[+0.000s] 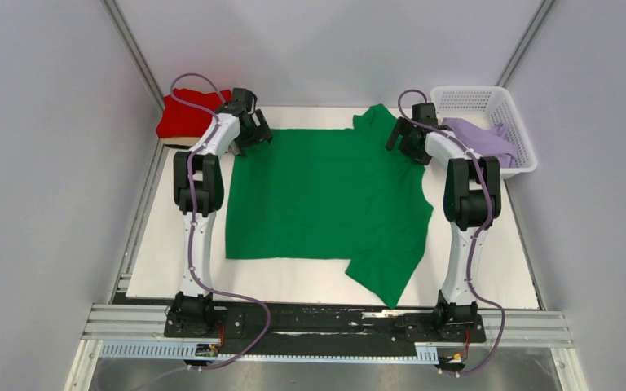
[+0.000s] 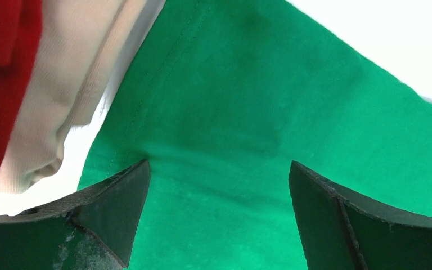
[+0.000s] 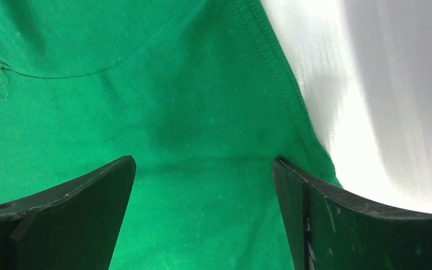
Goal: Fold and stack the t-shirts
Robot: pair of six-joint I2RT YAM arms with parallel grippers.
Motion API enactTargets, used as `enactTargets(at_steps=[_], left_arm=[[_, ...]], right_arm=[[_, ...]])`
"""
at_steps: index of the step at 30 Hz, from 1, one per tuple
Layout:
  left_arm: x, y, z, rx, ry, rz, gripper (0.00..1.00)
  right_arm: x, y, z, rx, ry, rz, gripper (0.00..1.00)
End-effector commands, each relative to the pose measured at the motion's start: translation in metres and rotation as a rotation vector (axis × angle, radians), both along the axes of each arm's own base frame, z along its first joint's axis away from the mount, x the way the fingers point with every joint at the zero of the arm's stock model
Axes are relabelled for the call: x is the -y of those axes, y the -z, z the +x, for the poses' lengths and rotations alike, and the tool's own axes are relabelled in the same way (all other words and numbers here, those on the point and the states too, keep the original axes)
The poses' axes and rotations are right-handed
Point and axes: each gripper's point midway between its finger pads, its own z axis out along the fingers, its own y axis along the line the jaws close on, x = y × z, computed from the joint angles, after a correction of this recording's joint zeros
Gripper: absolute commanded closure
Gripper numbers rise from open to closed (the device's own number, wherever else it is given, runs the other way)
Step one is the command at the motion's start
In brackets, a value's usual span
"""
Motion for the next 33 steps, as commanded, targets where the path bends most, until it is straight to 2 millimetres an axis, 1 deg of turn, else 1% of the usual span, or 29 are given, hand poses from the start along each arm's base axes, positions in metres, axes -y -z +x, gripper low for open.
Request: enactTargets(at_steps=[1,3,4,5,6,7,8,9,10,11,12,13,14,15,16,17,18,19,20,21,22,23,24,25,26,27,29,30,33], left_arm=[[0.0,-0.006,0.006,0.005,0.034,-0.007,0.0],[0.001,-0.036,0.003,0.047,0.047,-0.009,0.0],[0.003,-0.037,-0.004,0.037,0.056,-0.003,0.0],[0.004,-0.06,-0.006,0.08,0.061,-0.004,0.0],[0.007,-0.055,-0.019,0.055,0.075,0.009,0.0],[0.009,-0.078,-0.024,0.096,0.081,0.01,0.0],[0.012,-0.071,-0.04,0.065,0.092,0.026,0.0],[0.019,-0.094,-0.049,0.105,0.105,0.027,0.0],[0.015,-0.073,-0.073,0.038,0.1,0.055,0.0],[0.019,-0.099,-0.083,0.087,0.105,0.054,0.0],[0.016,-0.087,-0.102,0.044,0.091,0.074,0.0],[0.014,-0.088,-0.127,0.028,0.08,0.075,0.0],[0.01,-0.089,-0.14,0.023,0.065,0.089,0.0],[0.006,-0.087,-0.168,-0.001,0.045,0.088,0.0],[0.002,-0.086,-0.181,-0.009,0.03,0.094,0.0],[-0.005,-0.079,-0.21,-0.038,0.001,0.099,0.0],[-0.009,-0.074,-0.225,-0.056,-0.015,0.103,0.0],[-0.016,-0.067,-0.252,-0.084,-0.045,0.106,0.0],[-0.02,-0.062,-0.266,-0.103,-0.061,0.107,0.0],[-0.026,-0.053,-0.293,-0.139,-0.088,0.101,0.0],[-0.027,-0.048,-0.304,-0.156,-0.1,0.096,0.0],[-0.03,-0.04,-0.324,-0.181,-0.125,0.082,0.0],[-0.031,-0.041,-0.333,-0.172,-0.136,0.07,0.01],[-0.034,-0.029,-0.347,-0.204,-0.163,0.068,0.02],[-0.036,-0.029,-0.352,-0.195,-0.178,0.063,0.04],[-0.039,-0.02,-0.361,-0.214,-0.212,0.067,0.06],[-0.041,-0.013,-0.365,-0.202,-0.246,0.059,0.12],[-0.041,-0.011,-0.362,-0.188,-0.254,0.051,0.17],[-0.04,-0.001,-0.36,-0.186,-0.298,0.037,0.21]], right_arm=[[0.014,-0.033,0.004,0.042,0.01,-0.015,0.0],[0.008,-0.056,-0.004,0.076,-0.006,-0.01,0.0],[0.004,-0.064,-0.01,0.086,-0.014,-0.012,0.0],[0.001,-0.074,-0.018,0.098,-0.019,-0.018,0.0],[-0.003,-0.081,-0.027,0.107,-0.024,-0.022,0.0],[-0.007,-0.086,-0.037,0.109,-0.027,-0.024,0.0],[-0.011,-0.091,-0.048,0.113,-0.027,-0.021,0.0],[-0.014,-0.093,-0.06,0.111,-0.026,-0.018,0.0],[-0.017,-0.097,-0.072,0.116,-0.024,-0.012,0.0],[-0.019,-0.099,-0.084,0.117,-0.018,-0.008,0.0],[-0.02,-0.1,-0.096,0.115,-0.011,-0.002,0.0],[-0.021,-0.102,-0.108,0.118,-0.002,0.008,0.0],[-0.021,-0.101,-0.12,0.114,0.007,0.02,0.0],[-0.021,-0.103,-0.132,0.121,0.018,0.034,0.0],[-0.019,-0.096,-0.147,0.11,0.03,0.038,0.0],[-0.016,-0.101,-0.158,0.128,0.048,0.046,0.0],[-0.013,-0.102,-0.167,0.141,0.068,0.049,0.0],[-0.01,-0.101,-0.176,0.148,0.084,0.049,0.0],[-0.007,-0.102,-0.185,0.159,0.096,0.05,0.0],[-0.006,-0.103,-0.191,0.171,0.104,0.053,0.0],[-0.004,-0.102,-0.198,0.177,0.109,0.055,0.0],[-0.004,-0.104,-0.202,0.189,0.112,0.061,0.0],[-0.004,-0.104,-0.207,0.194,0.111,0.064,0.0],[-0.003,-0.103,-0.211,0.196,0.112,0.065,0.0],[-0.002,-0.102,-0.213,0.198,0.113,0.064,0.0],[-0.002,-0.1,-0.215,0.196,0.112,0.063,0.0],[-0.003,-0.097,-0.218,0.188,0.106,0.066,0.0],[-0.004,-0.094,-0.219,0.179,0.102,0.071,0.0],[-0.008,-0.089,-0.219,0.161,0.086,0.085,0.0]])
